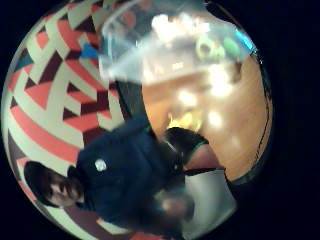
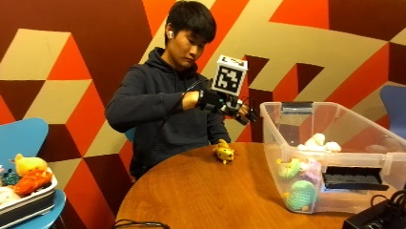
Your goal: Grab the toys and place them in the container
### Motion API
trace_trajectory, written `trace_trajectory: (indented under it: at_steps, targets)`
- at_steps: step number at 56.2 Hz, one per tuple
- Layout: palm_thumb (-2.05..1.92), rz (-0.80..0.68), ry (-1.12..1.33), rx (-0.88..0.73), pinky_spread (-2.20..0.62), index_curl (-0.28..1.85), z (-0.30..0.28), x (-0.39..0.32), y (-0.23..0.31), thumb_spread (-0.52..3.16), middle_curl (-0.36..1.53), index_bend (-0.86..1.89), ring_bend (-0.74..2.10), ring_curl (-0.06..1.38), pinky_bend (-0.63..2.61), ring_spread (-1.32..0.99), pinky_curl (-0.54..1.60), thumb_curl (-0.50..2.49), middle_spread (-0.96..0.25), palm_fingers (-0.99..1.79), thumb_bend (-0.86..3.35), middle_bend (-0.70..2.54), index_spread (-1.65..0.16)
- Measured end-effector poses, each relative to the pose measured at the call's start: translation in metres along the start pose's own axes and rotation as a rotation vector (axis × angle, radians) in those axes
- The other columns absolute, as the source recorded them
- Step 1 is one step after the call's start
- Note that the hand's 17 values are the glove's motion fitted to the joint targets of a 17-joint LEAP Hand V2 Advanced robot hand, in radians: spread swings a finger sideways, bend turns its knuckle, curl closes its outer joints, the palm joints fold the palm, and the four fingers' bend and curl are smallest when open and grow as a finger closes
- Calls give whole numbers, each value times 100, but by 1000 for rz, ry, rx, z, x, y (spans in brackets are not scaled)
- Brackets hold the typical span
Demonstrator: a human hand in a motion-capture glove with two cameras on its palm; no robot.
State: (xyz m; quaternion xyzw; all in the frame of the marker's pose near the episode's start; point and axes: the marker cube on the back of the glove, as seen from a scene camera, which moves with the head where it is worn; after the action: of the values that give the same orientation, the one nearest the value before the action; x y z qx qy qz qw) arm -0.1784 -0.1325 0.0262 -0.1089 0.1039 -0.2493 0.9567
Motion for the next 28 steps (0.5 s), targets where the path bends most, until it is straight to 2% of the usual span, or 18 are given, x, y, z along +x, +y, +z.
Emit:
trace_trajectory:
  at_steps: [8, 15, 22, 28]
  targets:
    - [25, -120, -51, -169, 1, 44, 58, -25, 8, 114, 31, 13, 18, 18, 61, -2, 37, 36, 1, -10, -1, 18, -19]
    - [43, -116, 245, -233, 1, 42, 106, -18, -2, 121, 31, 16, 16, 18, 61, -2, 37, 39, -1, -11, 8, 17, -24]
    - [58, -208, 101, -224, 1, 45, 135, -33, -12, 127, 29, 30, 13, 16, 60, -2, 37, 43, -1, -9, 16, 12, -30]
    - [66, -241, 13, -126, 1, 53, 140, -42, -18, 133, 27, 61, 11, 13, 54, -2, 35, 46, -2, -1, 21, 14, -34]
